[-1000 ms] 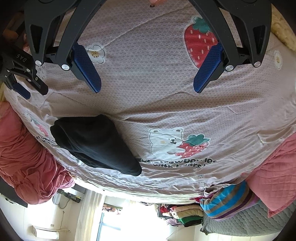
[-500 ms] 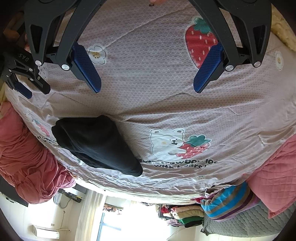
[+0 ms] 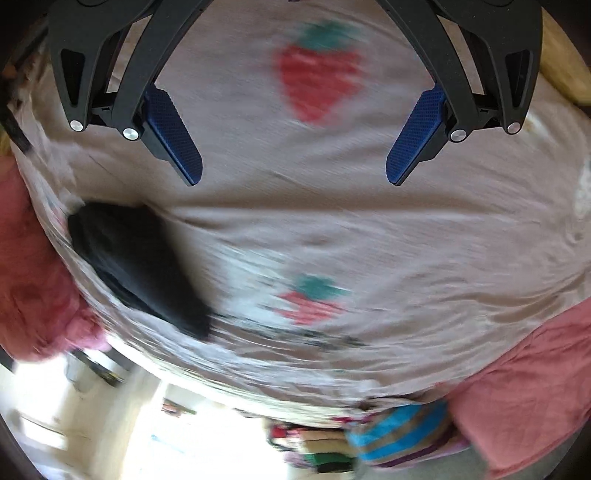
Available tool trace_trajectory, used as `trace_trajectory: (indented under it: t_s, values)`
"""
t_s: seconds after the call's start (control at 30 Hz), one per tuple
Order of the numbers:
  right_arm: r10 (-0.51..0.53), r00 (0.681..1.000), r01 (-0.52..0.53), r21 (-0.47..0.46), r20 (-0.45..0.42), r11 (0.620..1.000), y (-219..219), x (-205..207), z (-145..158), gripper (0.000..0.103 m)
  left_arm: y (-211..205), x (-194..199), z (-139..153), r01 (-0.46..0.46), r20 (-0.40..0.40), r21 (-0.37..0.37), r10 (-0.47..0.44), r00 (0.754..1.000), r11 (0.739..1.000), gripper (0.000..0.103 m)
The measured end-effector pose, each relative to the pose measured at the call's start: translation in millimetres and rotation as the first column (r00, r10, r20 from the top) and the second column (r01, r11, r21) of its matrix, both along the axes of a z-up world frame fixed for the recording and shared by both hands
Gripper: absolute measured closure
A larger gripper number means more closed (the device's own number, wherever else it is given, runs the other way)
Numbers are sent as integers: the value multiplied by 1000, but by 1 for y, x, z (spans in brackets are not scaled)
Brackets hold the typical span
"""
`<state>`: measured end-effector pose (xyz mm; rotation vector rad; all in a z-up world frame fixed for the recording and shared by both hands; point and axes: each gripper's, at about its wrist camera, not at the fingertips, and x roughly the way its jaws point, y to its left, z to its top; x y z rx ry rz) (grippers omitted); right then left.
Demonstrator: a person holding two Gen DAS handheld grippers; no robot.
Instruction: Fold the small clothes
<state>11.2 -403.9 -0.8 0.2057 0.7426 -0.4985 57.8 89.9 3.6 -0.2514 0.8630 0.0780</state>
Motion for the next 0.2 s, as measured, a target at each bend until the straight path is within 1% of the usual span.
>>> trace_trajectory:
  t_s: [0.03,0.07,0.1,0.13,0.17,0.2]
  values:
    - [-95,995,95,-7,8,995,-30,-8,3,5,20,4,1,-47,-8,5,47,999,999,9]
    - [-166,986,166,-20,12,986,-52,-15,5,5,49,10,3,-111,-18,13,112,994,994,9]
    - [-278,961,278,-43,12,960,-87,-26,6,5,76,14,4,-169,-19,24,170,985,985,9]
    - [-377,926,377,-68,8,924,-120,-37,6,5,102,18,5,-233,-23,45,234,972,971,10]
    - [-467,884,465,-93,6,880,-150,-48,5,5,135,22,6,-319,-26,80,322,946,944,9]
    - [-565,825,562,-109,-6,820,-188,-64,1,5,163,25,7,-387,-20,108,391,920,916,10]
